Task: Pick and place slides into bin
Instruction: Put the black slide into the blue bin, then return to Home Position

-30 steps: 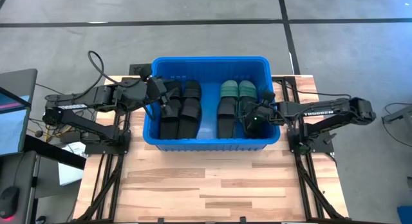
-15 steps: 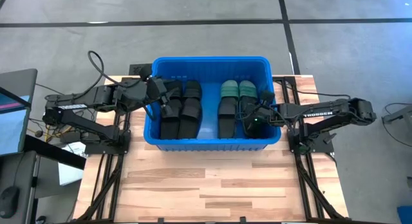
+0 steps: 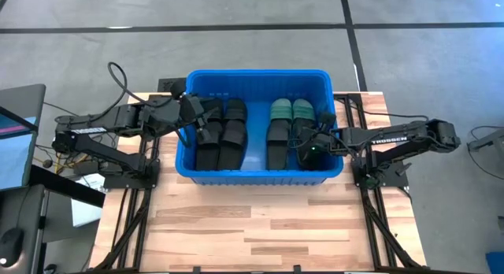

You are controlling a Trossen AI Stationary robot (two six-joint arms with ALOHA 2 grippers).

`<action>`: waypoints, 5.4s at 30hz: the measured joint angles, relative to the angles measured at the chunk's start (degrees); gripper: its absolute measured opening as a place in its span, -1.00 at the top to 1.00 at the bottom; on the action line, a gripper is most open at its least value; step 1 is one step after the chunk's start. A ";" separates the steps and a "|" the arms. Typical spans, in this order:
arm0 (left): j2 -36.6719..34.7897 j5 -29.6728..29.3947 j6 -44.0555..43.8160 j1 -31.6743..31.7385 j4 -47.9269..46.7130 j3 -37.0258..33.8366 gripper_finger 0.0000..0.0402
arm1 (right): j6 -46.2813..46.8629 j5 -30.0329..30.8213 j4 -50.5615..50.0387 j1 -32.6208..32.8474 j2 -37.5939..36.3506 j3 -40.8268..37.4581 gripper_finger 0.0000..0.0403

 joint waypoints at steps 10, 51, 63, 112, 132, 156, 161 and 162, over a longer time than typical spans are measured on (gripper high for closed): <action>0.00 -1.12 1.46 0.00 0.06 0.00 0.34 | 3.19 -3.61 -0.84 0.62 1.04 -0.15 1.00; 0.00 -1.19 1.08 0.00 -0.95 0.02 0.34 | 2.73 -4.60 -2.78 -3.43 3.72 0.31 0.65; 0.00 -1.19 1.43 0.00 -0.97 0.02 0.34 | 2.15 -6.21 -5.82 -3.41 3.72 4.14 0.21; 0.00 0.41 1.17 -0.02 -2.50 0.02 0.34 | 8.39 -14.71 -29.87 -2.47 3.72 20.69 -0.27; -0.10 -23.77 13.75 -0.02 17.07 0.02 0.34 | 9.96 -14.71 -40.24 -1.74 2.71 48.36 -0.27; -14.97 8.03 4.85 6.39 10.41 0.04 0.34 | 1.55 -22.61 -1.04 3.11 -24.48 33.03 -0.27; -16.05 9.57 3.46 6.67 6.26 0.00 0.34 | -0.23 -31.67 7.21 3.04 -27.62 27.00 -0.27; -16.15 9.75 3.43 6.67 5.31 -0.02 0.34 | 0.16 -31.96 7.52 3.04 -28.24 26.12 -0.27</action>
